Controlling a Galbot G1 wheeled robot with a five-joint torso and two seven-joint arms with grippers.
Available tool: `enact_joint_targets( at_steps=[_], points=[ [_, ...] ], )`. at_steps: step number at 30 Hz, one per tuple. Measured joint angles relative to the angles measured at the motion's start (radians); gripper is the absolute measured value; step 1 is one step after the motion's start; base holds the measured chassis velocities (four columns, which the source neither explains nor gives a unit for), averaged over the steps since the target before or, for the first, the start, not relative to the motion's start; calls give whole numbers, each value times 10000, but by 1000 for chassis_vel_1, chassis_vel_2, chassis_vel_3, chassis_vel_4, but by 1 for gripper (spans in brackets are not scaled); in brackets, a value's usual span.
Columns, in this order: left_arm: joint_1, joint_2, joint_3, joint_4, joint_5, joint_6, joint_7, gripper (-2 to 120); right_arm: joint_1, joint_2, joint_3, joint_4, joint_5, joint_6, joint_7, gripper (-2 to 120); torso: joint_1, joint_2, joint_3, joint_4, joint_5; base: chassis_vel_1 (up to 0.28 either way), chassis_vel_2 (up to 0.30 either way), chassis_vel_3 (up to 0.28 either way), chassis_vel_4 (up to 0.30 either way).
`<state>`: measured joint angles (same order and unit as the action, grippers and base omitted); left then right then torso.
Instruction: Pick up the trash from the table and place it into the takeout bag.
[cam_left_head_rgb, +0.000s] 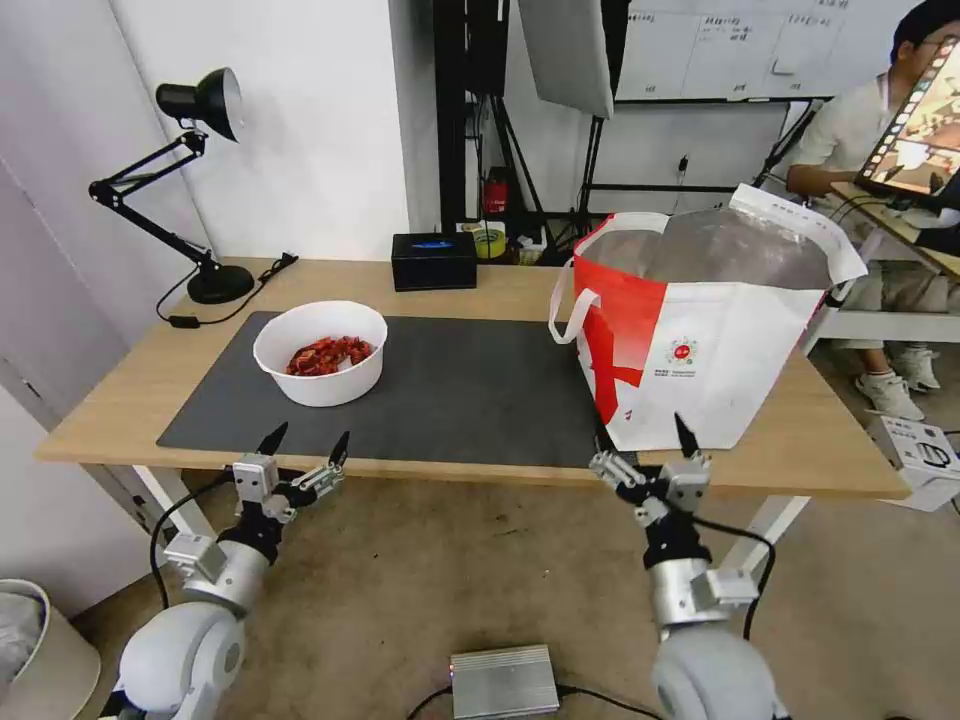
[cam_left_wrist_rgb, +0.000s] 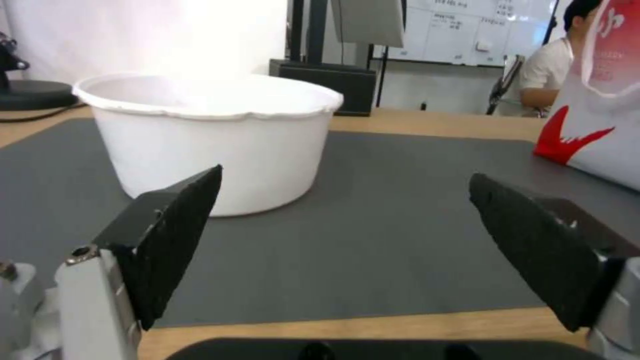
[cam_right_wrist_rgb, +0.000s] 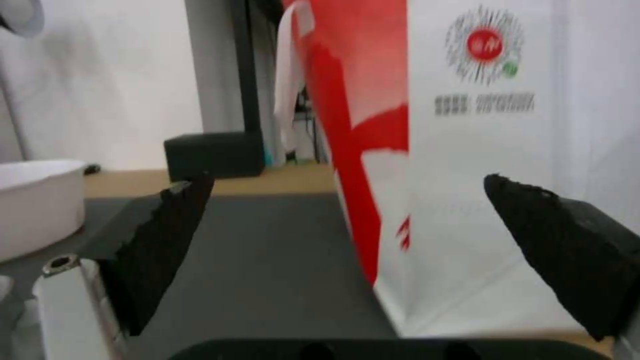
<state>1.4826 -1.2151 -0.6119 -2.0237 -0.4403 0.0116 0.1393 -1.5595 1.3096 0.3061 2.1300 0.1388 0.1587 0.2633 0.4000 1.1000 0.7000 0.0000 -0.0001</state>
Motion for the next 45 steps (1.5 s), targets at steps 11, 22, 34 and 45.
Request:
enact_joint_targets(
  at_steps=[11,22,34,45],
  points=[
    [86,-105,-43,-151,111,39,-1,100,-226,216,-295,-6,22,-80,-23,100,0,0,0,1,0,0,0,0,0],
    [33,-106,-5,-38,158,57,-1,100,16,155,-313,-221,16,-116,-57,100,0,-1,0,1,1,0,0,0,0],
    [-34,-86,83,134,199,60,6,100,151,58,-308,-354,45,-117,-83,100,0,-1,1,0,1,0,0,0,0],
    [-58,-90,148,153,220,59,8,100,146,63,-336,-432,30,-117,-100,100,0,-1,0,0,1,0,0,0,0]
  ],
)
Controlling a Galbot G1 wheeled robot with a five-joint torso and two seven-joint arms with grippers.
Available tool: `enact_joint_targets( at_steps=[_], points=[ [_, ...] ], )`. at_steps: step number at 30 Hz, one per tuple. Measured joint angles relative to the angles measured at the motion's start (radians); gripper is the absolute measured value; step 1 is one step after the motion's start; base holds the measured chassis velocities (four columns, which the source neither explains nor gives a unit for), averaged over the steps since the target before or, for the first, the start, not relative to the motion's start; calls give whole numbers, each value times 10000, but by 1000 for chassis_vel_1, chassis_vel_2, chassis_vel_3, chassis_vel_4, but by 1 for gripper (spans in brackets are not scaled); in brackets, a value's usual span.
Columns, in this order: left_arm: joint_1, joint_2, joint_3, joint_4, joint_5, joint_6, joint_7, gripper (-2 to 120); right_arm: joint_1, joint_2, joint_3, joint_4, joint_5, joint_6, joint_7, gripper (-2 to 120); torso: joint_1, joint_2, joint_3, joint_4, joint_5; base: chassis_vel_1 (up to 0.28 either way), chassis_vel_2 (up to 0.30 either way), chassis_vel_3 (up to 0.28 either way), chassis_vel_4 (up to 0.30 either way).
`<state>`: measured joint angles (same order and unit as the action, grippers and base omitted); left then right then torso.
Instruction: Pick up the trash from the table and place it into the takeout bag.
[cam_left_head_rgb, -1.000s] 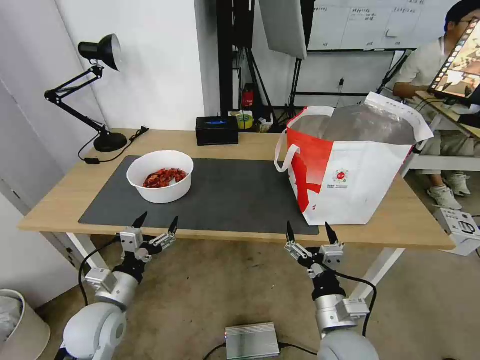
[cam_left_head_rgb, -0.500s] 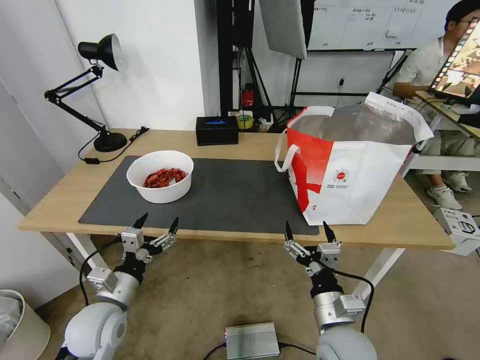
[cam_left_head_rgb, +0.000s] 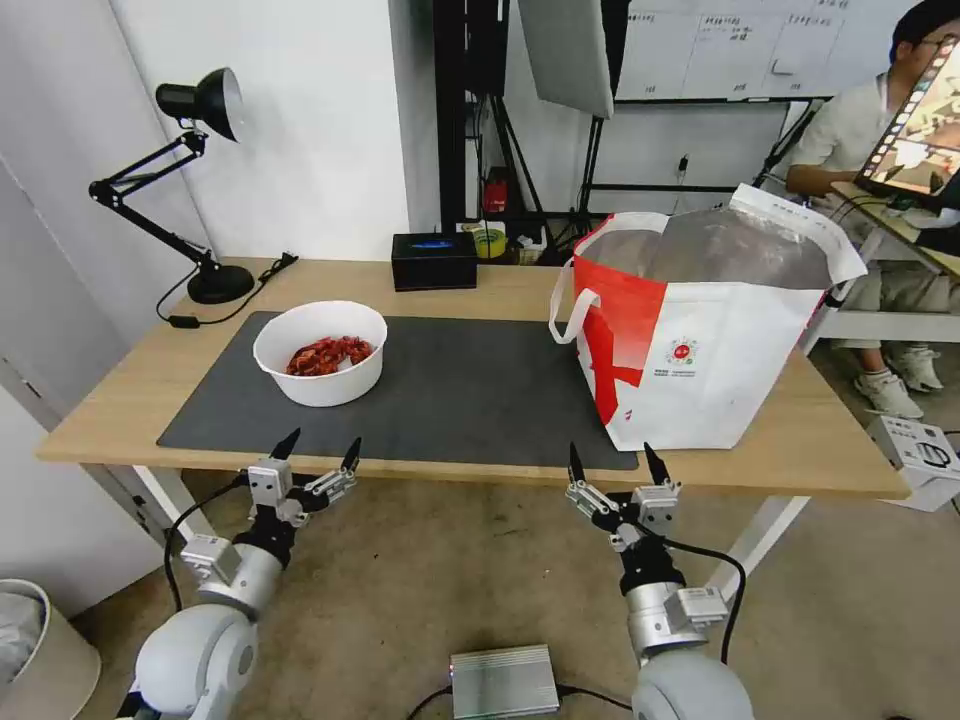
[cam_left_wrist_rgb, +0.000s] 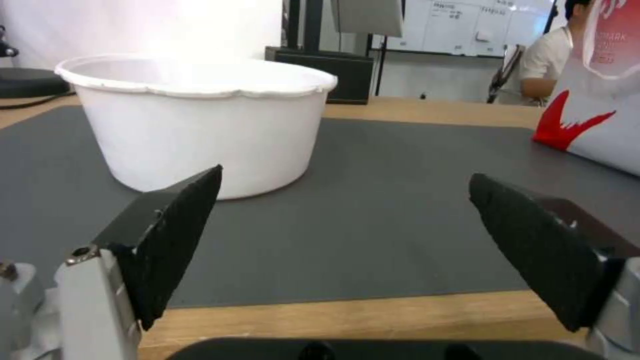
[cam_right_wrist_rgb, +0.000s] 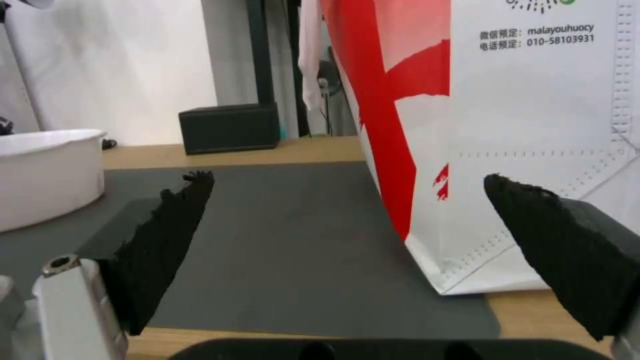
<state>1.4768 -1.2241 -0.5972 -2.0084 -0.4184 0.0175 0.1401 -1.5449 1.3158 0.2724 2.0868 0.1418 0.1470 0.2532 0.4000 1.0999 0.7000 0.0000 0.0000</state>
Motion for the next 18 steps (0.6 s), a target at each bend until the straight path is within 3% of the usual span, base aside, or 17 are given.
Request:
enact_joint_targets(
  at_steps=[18],
  points=[
    [4,48,-42,-42,-12,-3,8,100,100,13,12,-81,16,0,-49,100,0,0,0,0,0,0,0,0,0]
  ],
)
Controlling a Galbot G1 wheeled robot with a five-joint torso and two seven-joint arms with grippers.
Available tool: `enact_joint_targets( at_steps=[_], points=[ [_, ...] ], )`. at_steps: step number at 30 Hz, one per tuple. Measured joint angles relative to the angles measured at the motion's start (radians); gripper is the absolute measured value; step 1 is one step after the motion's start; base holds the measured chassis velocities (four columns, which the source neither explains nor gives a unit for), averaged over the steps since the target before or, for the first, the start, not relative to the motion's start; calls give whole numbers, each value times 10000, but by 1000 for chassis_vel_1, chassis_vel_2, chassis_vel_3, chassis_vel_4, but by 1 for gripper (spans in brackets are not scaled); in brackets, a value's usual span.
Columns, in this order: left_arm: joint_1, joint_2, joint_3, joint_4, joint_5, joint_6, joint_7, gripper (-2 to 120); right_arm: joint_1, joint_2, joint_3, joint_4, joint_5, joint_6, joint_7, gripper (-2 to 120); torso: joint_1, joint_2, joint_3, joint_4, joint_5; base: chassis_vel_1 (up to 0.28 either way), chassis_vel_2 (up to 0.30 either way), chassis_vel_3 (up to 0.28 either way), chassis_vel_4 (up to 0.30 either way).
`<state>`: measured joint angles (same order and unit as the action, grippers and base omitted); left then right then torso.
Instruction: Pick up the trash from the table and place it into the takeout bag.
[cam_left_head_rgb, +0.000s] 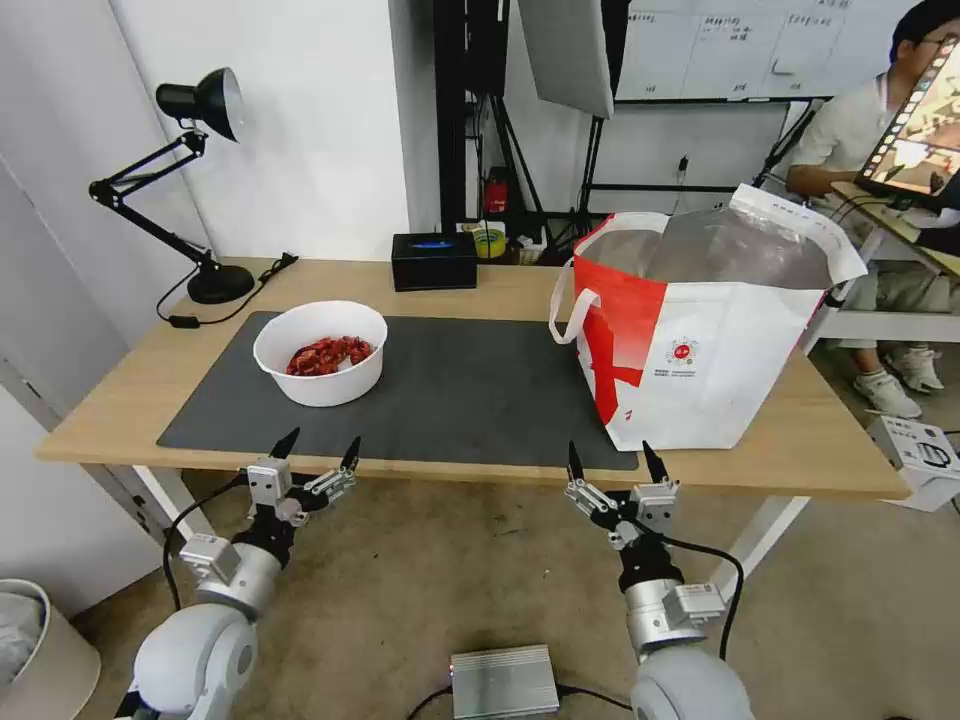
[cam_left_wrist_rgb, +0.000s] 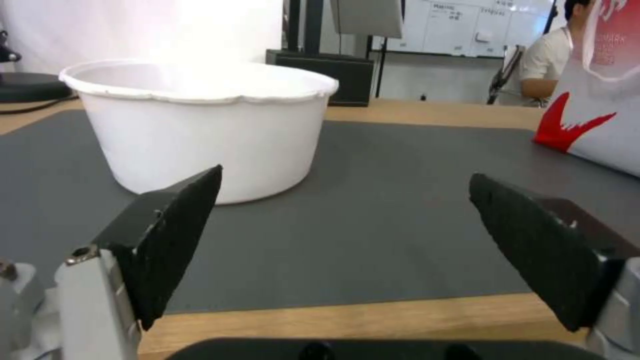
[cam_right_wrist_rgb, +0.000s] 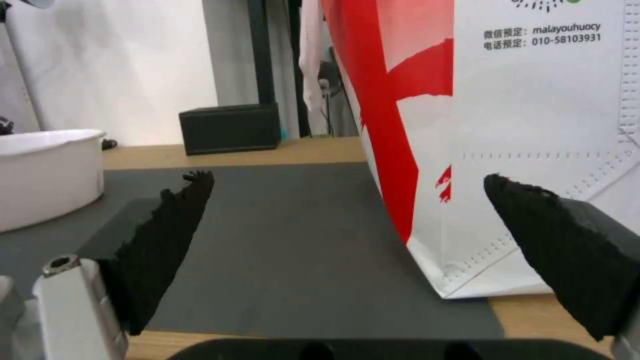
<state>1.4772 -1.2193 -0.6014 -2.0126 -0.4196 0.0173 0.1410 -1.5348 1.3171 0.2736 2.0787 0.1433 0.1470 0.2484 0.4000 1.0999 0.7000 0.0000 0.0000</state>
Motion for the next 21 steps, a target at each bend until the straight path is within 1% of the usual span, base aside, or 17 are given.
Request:
enact_joint_targets(
  at_steps=[6,9,10,12,13,16,17,19,20,21],
  points=[
    [-66,138,-14,-16,-118,8,-1,100,-2,3,2,0,3,0,-3,100,0,0,0,1,0,0,0,0,0],
    [-255,447,-45,-50,-465,236,-109,100,-3,3,5,0,3,2,-5,100,-1,0,0,1,-1,0,0,0,0],
    [-255,447,-45,-50,-465,236,-109,100,-3,3,5,0,3,2,-5,100,-1,0,0,1,-1,0,0,0,0],
    [-607,810,-31,-9,-877,441,-225,100,-4,4,5,0,3,4,-5,100,-1,0,-1,0,-1,0,0,0,0],
    [-607,810,-31,-9,-877,441,-225,100,-4,4,5,0,3,4,-5,100,-1,0,-1,0,-1,0,0,0,0],
    [-1407,1643,137,132,-1546,890,-491,100,-4,4,6,1,4,6,-5,100,0,0,0,2,0,0,0,0,0],
    [-1407,1643,137,132,-1546,890,-491,100,-4,4,6,1,4,6,-5,100,0,0,0,2,0,0,0,0,0],
    [-2199,2420,391,324,-2012,1220,-579,100,-5,4,6,3,5,8,-5,100,0,0,0,1,-2,0,0,0,0],
    [-2199,2420,391,324,-2012,1220,-579,100,-5,4,6,3,5,8,-5,100,0,0,0,1,-2,0,0,0,0],
    [-2718,2833,560,488,-2212,1317,-601,100,-4,3,6,3,5,10,-4,100,0,0,0,0,1,0,0,0,0]
  ],
)
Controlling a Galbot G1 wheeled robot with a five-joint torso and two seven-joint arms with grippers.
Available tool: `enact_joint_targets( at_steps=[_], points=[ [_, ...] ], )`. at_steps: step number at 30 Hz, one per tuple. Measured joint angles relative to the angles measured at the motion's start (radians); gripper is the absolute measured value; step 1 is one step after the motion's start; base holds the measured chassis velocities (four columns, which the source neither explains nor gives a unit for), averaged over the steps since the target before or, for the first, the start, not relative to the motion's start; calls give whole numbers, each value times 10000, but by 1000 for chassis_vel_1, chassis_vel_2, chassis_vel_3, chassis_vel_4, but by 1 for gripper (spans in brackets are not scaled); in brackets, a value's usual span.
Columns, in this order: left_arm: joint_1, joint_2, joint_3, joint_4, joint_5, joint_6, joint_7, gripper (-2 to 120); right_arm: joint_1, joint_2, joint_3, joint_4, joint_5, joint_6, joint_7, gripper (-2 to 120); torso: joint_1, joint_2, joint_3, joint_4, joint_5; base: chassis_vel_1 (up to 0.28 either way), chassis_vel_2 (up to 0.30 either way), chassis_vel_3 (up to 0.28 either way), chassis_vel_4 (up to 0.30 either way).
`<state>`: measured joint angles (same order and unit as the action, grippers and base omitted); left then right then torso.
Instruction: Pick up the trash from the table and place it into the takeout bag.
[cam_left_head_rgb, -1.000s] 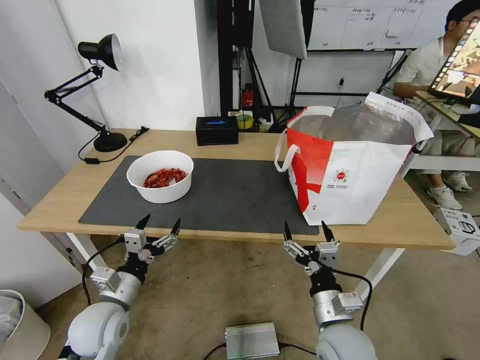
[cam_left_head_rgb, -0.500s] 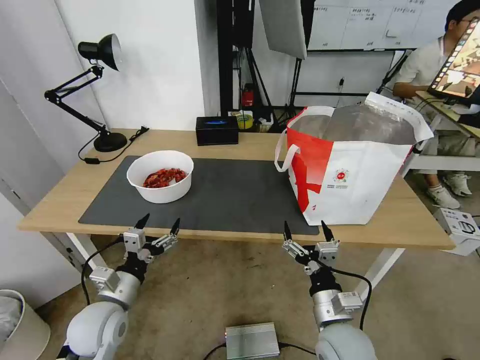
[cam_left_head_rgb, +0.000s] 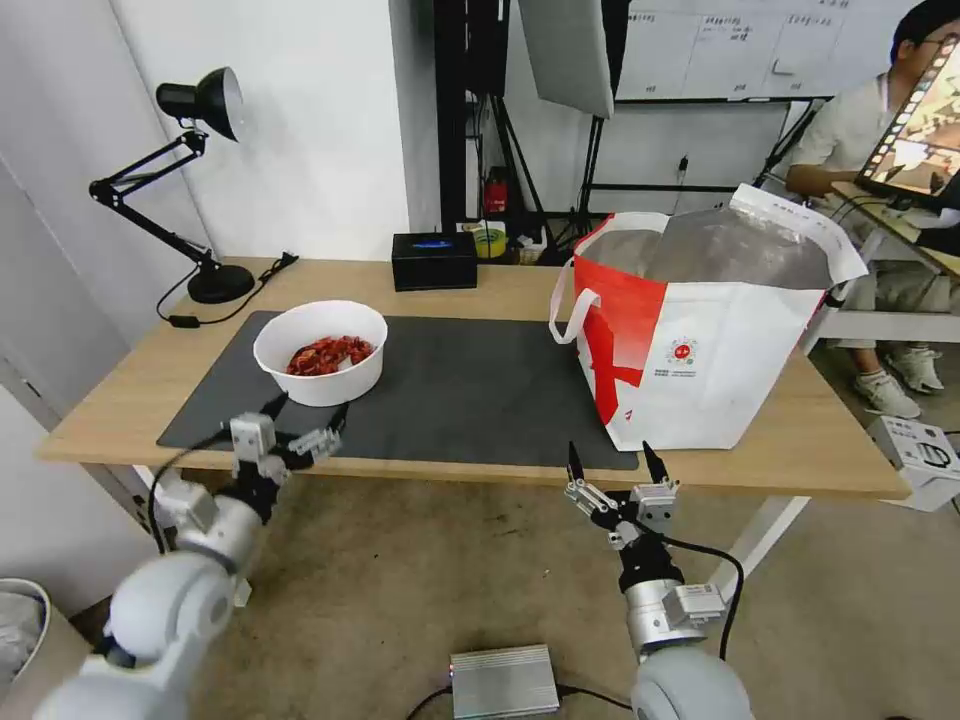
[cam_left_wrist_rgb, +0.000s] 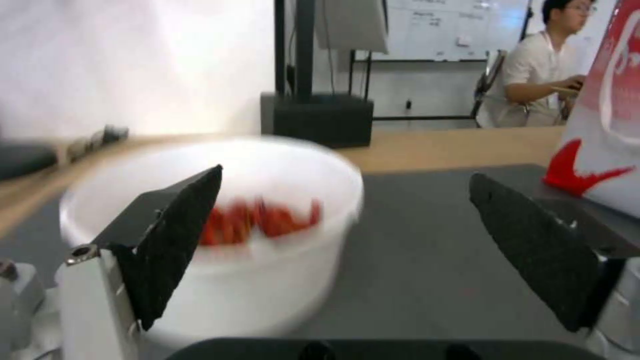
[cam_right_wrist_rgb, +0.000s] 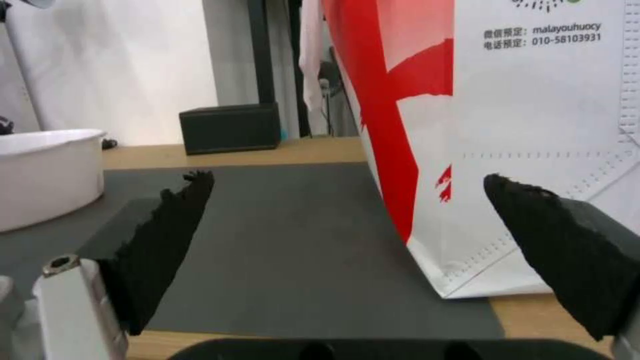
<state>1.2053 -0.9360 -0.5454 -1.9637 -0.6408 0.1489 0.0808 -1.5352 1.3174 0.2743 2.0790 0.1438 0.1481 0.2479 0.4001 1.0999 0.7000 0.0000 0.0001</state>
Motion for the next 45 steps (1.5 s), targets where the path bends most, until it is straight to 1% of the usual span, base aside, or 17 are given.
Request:
enact_joint_targets(
  at_steps=[2,6,7,11,13,14,16,18,19,25,26,29,30,33,34,39,45],
  points=[
    [-822,551,345,338,-335,117,-8,100,0,0,0,1,0,1,0,100,1,0,0,-1,-3,0,0,0,0],
    [-1667,1044,764,756,-679,355,-25,100,0,0,0,3,0,3,1,100,1,0,1,0,0,0,0,0,0],
    [-2543,1458,1340,1270,-939,670,-106,100,0,0,-2,5,0,4,0,100,1,0,1,0,-4,0,0,0,0],
    [-3280,1724,1789,1767,-1028,959,-143,100,0,0,-1,6,0,4,0,100,1,0,1,-1,-2,0,0,0,0],
    [-3883,1944,2113,2268,-1043,1181,-137,100,-1,0,0,6,-1,4,1,100,2,0,1,0,-3,0,0,0,0],
    [-4636,2161,2626,2879,-1118,1362,-107,100,0,0,-1,7,-1,5,1,100,1,0,0,3,-2,0,0,0,0],
    [-4953,2233,2846,3137,-1178,1464,-92,100,0,1,-1,7,-1,4,2,100,1,0,0,1,-2,0,0,0,0],
    [-6012,2470,3667,3980,-1430,1905,127,100,0,0,1,7,-1,5,2,100,2,-1,2,-1,-2,0,0,0,0],
    [-6012,2470,3667,3980,-1430,1905,127,100,0,0,1,7,-1,5,2,100,2,-1,2,-1,-2,0,0,0,0],
    [-8086,2570,5379,5368,-2751,3020,221,100,0,1,-1,7,-1,5,2,100,1,0,1,0,-1,0,0,0,0],
    [-8086,2570,5379,5368,-2751,3020,221,100,0,1,-1,7,-1,5,2,100,1,0,1,0,-1,0,0,0,0],
    [-9239,2532,6491,6250,-3131,3589,230,100,-1,0,0,6,-1,5,2,100,1,0,0,0,-1,0,0,0,0],
    [-9239,2532,6491,6250,-3131,3589,230,100,-1,0,0,6,-1,5,2,100,1,0,0,0,-1,0,0,0,0],
    [-10209,2604,7681,6918,-3658,4086,305,100,0,0,-1,6,-1,5,2,100,1,0,1,-1,-1,0,0,0,0],
    [-10209,2604,7681,6918,-3658,4086,305,100,0,0,-1,6,-1,5,2,100,1,0,1,-1,-1,0,0,0,0],
    [-11368,2636,8891,7569,-4080,4696,442,100,0,0,0,5,-1,5,2,100,0,0,0,0,-1,0,0,0,0],
    [-11867,2687,9395,7639,-4305,5215,618,100,0,0,0,6,-1,5,2,100,-1,1,0,0,-1,0,0,0,0]
  ],
)
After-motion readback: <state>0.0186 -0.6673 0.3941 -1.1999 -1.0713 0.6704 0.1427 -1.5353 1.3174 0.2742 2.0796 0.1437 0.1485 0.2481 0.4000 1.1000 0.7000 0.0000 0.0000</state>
